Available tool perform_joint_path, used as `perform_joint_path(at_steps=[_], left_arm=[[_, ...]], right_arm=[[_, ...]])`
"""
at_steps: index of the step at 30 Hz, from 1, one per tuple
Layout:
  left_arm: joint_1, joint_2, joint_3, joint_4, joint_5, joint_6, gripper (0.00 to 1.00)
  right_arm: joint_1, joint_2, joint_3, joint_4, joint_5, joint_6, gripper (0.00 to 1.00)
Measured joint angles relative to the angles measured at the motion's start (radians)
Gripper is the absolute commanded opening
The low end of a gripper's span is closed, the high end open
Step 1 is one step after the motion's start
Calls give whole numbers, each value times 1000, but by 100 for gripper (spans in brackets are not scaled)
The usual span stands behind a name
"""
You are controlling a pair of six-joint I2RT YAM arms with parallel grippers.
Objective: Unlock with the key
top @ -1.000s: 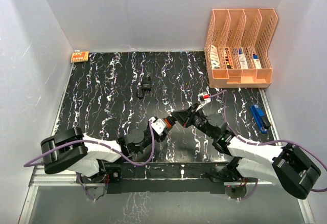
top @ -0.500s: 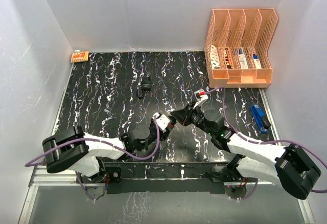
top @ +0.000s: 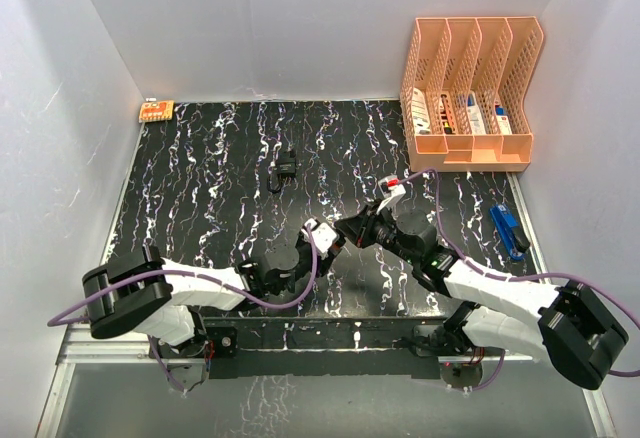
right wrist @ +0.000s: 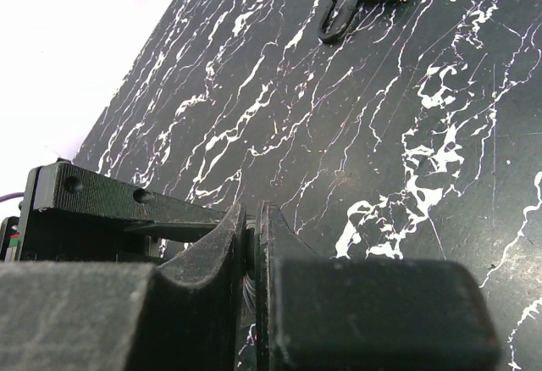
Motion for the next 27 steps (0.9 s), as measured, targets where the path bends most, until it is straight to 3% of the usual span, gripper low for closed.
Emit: perform_joint_path(at_steps=[27], left_arm=[[0, -47, 22, -105, -30, -24, 0]], right_arm=[[1, 16, 0, 16, 24, 64, 0]])
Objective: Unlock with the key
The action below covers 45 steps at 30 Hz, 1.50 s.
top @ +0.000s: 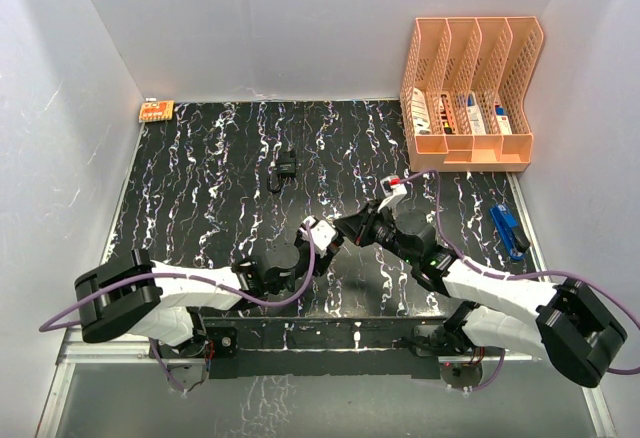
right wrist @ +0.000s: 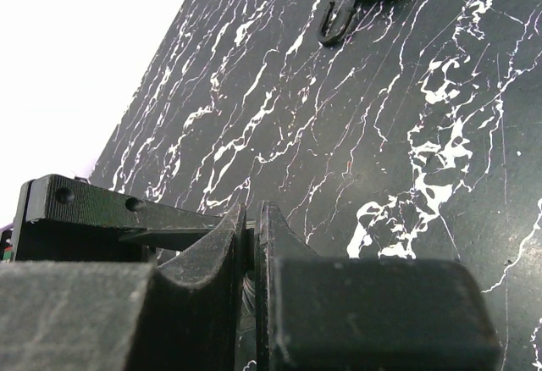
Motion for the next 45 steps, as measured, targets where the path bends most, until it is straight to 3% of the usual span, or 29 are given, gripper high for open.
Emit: perform_joint_path(at_steps=[7, 22, 32, 38, 45], left_arm=[[-3, -15, 22, -75, -10, -32, 0], [-3, 41, 216, -367, -115, -61, 0], [-8, 110, 275, -417, -128, -76, 0], [-6, 108, 287, -383, -122, -102, 0], [59, 74, 284, -366, -119, -180, 0]], right_arm=[[6, -2, 21, -75, 42, 49, 0], [6, 85, 188, -315, 176, 169, 0], [5, 85, 216, -445, 233, 270, 1], [9, -15, 200, -472, 254, 272, 44], [10, -69, 216, -543, 312, 225, 61]])
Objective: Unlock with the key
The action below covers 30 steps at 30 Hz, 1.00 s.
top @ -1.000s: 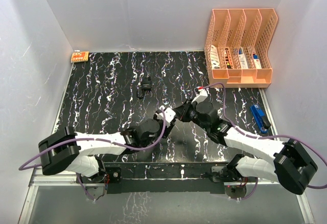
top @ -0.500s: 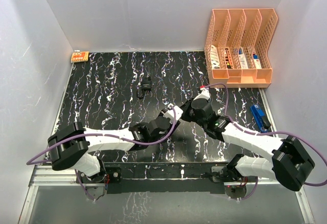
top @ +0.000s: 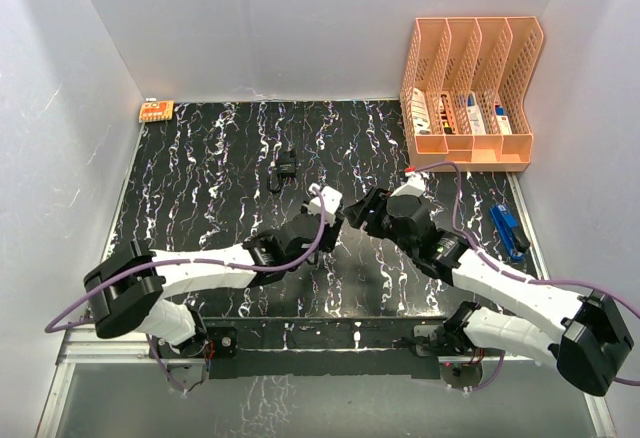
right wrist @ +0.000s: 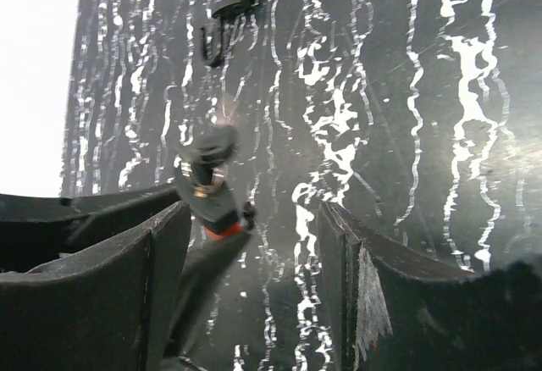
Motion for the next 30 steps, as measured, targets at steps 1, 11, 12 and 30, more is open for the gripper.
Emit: perform_joint_path(at_steps=[1, 11, 12, 30], left_arm=[[10, -9, -5, -3, -1, -13, 0], [103, -141, -45, -53, -1, -176, 0], [107, -145, -45, -52, -1, -196, 0], [109, -106, -40, -26, 26, -387, 0]], right_arm=[[-3, 0, 6, -16, 9, -8, 62], [-35, -35, 12, -71, 74, -144, 70], [-35, -23, 10, -60, 69, -162, 71], [-29, 305, -29, 233, -122, -237, 75]])
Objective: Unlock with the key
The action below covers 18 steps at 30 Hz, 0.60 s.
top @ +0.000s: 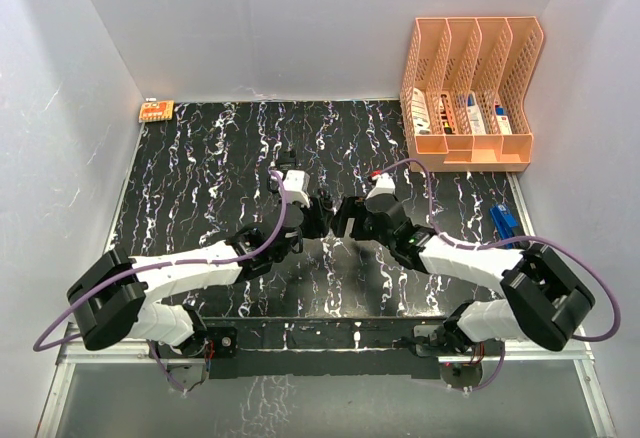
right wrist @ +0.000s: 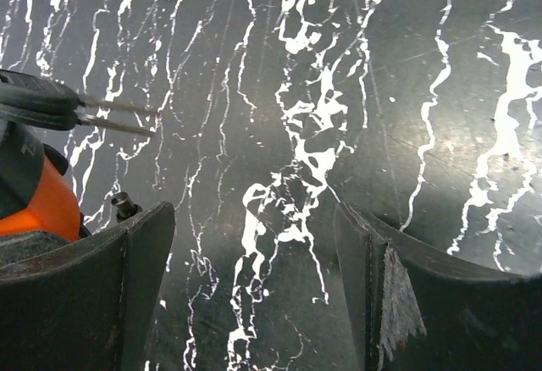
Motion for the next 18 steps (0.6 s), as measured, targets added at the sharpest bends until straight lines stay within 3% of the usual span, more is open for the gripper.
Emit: perform_joint_path(at_steps=[18], left_arm=[[26, 19, -14, 101, 10, -81, 0]], right_arm=[[-6, 116, -38, 219, -95, 109, 77]])
